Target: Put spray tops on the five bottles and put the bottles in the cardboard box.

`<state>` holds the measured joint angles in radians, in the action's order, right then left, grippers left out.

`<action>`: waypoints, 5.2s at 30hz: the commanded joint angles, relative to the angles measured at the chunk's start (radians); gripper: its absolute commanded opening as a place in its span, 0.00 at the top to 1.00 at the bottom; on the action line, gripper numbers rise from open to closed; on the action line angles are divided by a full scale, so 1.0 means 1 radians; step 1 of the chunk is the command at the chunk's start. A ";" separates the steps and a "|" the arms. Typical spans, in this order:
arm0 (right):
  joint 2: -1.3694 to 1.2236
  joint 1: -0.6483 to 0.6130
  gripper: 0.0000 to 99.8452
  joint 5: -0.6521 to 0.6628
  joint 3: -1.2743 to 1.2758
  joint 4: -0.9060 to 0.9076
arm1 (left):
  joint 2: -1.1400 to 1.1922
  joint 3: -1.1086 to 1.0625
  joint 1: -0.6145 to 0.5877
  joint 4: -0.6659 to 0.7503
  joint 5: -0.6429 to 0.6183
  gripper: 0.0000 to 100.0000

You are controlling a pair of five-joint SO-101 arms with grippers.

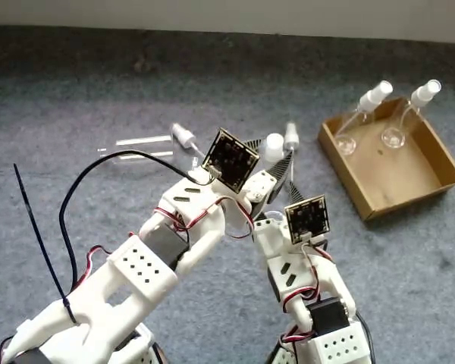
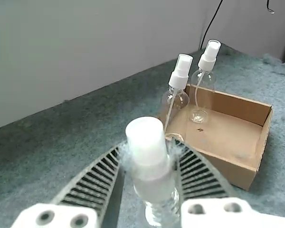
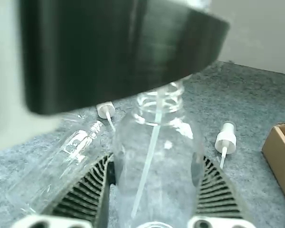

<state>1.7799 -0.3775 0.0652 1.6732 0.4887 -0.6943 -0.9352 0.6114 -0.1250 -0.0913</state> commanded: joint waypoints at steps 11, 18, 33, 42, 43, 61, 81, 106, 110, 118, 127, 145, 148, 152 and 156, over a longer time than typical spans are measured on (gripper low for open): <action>0.019 0.008 0.87 -0.002 0.119 0.001 | -0.013 0.007 0.016 0.005 0.005 1.00; 0.019 0.008 0.87 -0.002 0.119 0.001 | -0.015 0.007 0.016 0.002 0.006 1.00; 0.019 0.008 0.87 -0.002 0.119 0.001 | -0.094 0.007 0.016 -0.058 0.009 1.00; 0.019 0.008 0.87 -0.002 0.119 0.001 | -0.137 -0.085 0.018 -0.054 0.006 1.00; 0.019 0.008 0.87 -0.002 0.119 0.001 | -0.137 -0.093 0.018 -0.054 0.006 1.00; 0.021 0.008 0.87 0.000 0.119 -0.005 | -0.136 -0.094 0.004 0.084 0.006 1.00; 0.021 0.008 0.87 0.000 0.116 -0.058 | -0.134 -0.085 -0.005 0.137 0.005 1.00; 0.015 0.010 0.87 0.000 0.116 -0.056 | -0.013 -0.127 0.002 0.137 0.011 1.00; 0.016 0.010 0.87 0.000 0.116 -0.056 | -0.013 -0.133 -0.021 0.137 0.011 0.99; 0.016 0.010 0.87 0.000 0.116 -0.056 | -0.013 -0.153 -0.018 0.137 0.009 0.99; 0.013 0.010 0.87 0.000 0.116 -0.056 | -0.013 -0.154 -0.022 0.135 0.006 0.88; 0.012 0.010 0.87 0.000 0.116 -0.054 | -0.269 -0.163 -0.044 -0.173 0.012 0.88; 0.015 0.010 0.87 0.000 0.116 -0.035 | -0.329 -0.168 -0.079 -0.250 0.011 0.88; 0.019 0.010 0.87 0.000 0.116 -0.024 | -0.418 -0.194 -0.091 -0.348 0.011 0.88; 0.019 0.010 0.87 0.000 0.116 -0.022 | -0.539 -0.223 -0.097 -0.448 0.011 0.88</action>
<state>1.7814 -0.3790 0.0637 1.6732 0.4703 -1.1147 -1.1561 0.5255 -0.4887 -0.0898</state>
